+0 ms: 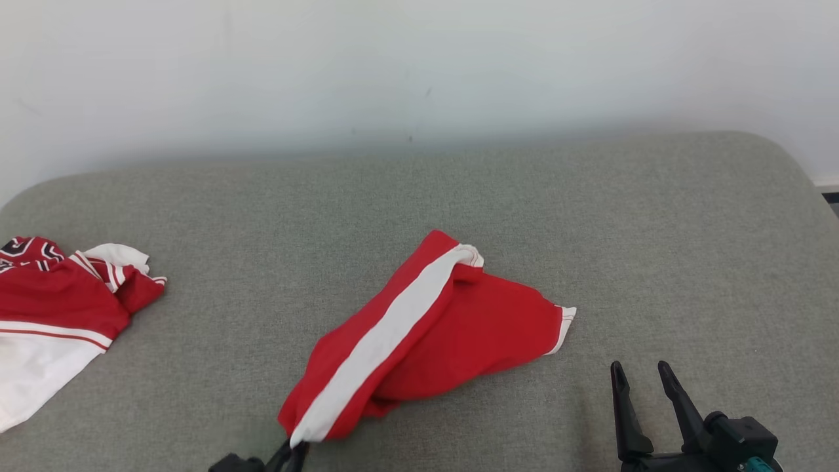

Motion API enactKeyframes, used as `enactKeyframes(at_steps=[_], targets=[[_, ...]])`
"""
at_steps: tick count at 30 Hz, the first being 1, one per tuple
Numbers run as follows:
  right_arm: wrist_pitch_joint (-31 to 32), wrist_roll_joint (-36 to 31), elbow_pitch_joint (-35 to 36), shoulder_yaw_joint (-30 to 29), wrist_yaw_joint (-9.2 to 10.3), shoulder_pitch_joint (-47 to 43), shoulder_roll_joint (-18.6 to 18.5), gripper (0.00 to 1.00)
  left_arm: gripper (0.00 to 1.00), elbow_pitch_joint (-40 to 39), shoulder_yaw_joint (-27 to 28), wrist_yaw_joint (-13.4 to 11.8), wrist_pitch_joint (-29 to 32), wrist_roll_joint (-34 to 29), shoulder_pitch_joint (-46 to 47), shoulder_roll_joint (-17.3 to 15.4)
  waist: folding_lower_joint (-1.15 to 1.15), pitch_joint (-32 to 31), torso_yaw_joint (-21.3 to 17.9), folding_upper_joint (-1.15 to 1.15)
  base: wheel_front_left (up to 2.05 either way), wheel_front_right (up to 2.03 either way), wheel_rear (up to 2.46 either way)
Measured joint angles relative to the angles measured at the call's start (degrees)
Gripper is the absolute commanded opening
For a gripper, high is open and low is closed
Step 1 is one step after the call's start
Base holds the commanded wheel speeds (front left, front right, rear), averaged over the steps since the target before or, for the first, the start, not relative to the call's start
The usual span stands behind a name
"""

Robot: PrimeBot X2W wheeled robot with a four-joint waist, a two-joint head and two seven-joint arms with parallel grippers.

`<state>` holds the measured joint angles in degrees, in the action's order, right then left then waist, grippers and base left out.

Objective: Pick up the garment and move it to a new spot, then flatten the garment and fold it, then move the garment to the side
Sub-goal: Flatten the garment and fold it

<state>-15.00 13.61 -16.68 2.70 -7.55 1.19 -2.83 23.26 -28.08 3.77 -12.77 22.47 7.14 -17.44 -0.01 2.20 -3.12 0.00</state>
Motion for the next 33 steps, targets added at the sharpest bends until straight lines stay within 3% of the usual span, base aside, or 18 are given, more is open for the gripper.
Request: enactKeyframes(at_steps=[1,2,3,8,14,24,31,33], targets=[[0.0,0.0,-0.2,0.0,0.00,-0.1,0.0,1.00,0.00,0.7,-0.1,-0.1,0.0,0.5,-0.6,0.2,0.00,-0.3,0.1,0.00,0.00,0.00,0.00],[-0.1,0.0,-0.3,0.0,0.00,-0.1,0.0,1.00,0.41,1.2,0.1,-0.5,-0.2,0.6,-1.2,0.4,0.00,-0.6,0.1,0.00,0.00,0.00,0.00],[-0.1,-0.1,-0.4,0.1,0.00,-0.1,0.0,1.00,1.00,1.4,0.2,-0.8,-0.4,0.9,-1.5,0.8,0.00,-0.8,0.1,0.00,0.00,0.00,0.00],[-0.1,-0.5,-0.5,-0.8,0.00,-0.8,0.0,1.00,1.00,-1.4,2.8,-1.8,-1.9,1.7,-1.8,2.6,0.00,-2.0,0.4,0.00,0.00,0.00,0.00],[-0.1,-0.6,-0.3,-1.3,0.00,-1.1,0.0,1.00,1.00,-9.6,8.4,-2.8,-2.3,0.5,-2.8,2.9,0.00,-2.5,1.5,0.00,0.00,0.00,0.00],[-0.1,-0.6,-0.4,-1.1,0.00,-1.2,0.0,1.00,1.00,-14.4,17.3,-3.8,-2.3,-1.4,-6.7,3.3,0.00,-3.2,2.0,0.00,0.00,0.00,0.00],[-0.1,-0.6,-0.4,-1.1,0.00,-1.2,0.0,1.00,1.00,-15.8,23.6,-3.7,-2.3,-2.5,-9.0,3.8,0.01,-3.6,1.6,0.00,0.00,0.00,0.00],[-0.1,-0.6,-0.4,-1.2,0.00,-1.2,0.0,1.00,1.00,-16.6,25.3,-2.6,-2.3,-2.7,-9.8,4.1,0.01,-3.6,1.6,0.00,0.00,0.00,0.00]])
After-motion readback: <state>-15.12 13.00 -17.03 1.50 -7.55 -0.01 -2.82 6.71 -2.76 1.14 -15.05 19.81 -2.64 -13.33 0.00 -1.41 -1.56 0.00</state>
